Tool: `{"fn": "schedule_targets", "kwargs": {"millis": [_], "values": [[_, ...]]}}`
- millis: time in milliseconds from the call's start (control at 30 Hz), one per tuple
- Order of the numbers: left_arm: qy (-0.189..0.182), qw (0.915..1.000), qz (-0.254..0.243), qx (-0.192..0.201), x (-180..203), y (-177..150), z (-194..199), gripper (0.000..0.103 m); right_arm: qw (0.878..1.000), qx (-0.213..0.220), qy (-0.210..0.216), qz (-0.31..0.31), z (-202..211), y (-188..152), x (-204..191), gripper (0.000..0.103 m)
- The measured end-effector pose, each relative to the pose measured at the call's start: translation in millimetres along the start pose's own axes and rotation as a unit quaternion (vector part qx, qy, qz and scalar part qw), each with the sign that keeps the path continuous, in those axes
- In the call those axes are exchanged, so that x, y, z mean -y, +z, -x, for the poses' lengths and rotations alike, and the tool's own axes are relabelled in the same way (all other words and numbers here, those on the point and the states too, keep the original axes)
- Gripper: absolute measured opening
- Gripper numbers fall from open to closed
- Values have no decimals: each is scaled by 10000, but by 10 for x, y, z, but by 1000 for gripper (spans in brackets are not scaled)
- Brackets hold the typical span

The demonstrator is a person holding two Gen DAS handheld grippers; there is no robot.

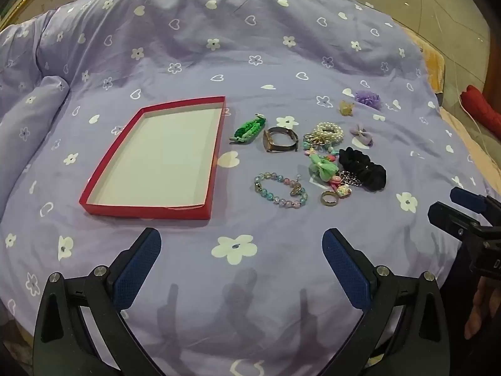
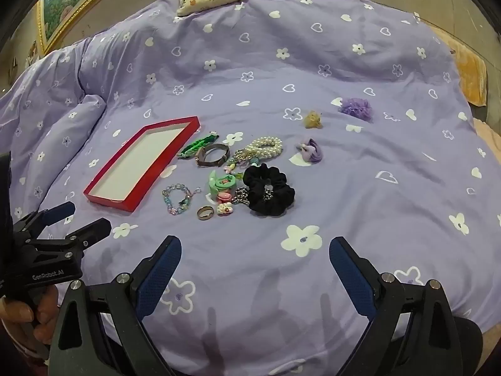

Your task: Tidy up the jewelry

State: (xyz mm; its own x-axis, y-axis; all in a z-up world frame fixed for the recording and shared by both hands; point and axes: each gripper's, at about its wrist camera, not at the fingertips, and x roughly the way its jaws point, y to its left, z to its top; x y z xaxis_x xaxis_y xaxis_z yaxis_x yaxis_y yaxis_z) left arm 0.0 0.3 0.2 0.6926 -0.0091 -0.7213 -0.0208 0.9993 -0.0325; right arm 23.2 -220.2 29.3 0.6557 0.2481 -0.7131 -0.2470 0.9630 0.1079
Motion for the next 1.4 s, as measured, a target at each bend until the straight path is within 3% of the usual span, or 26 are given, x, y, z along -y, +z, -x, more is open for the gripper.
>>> {"fn": "schedule_targets", "kwargs": {"millis": [167, 267, 367, 1400], "values": [[-5, 10000, 63, -35, -73, 11, -2, 103, 9997, -224, -27, 8, -90, 23, -46, 96], [-20, 9999, 113, -52, -186, 26, -10, 103, 10000, -8, 58, -16, -6, -4, -36, 96], [81, 9999, -125, -25, 35, -8, 22, 103, 9999, 51, 98, -42, 23, -24, -29, 96], [112, 9999, -94, 8, -4, 44, 38, 103, 9998, 53, 195, -14, 33, 5, -79, 97]]}}
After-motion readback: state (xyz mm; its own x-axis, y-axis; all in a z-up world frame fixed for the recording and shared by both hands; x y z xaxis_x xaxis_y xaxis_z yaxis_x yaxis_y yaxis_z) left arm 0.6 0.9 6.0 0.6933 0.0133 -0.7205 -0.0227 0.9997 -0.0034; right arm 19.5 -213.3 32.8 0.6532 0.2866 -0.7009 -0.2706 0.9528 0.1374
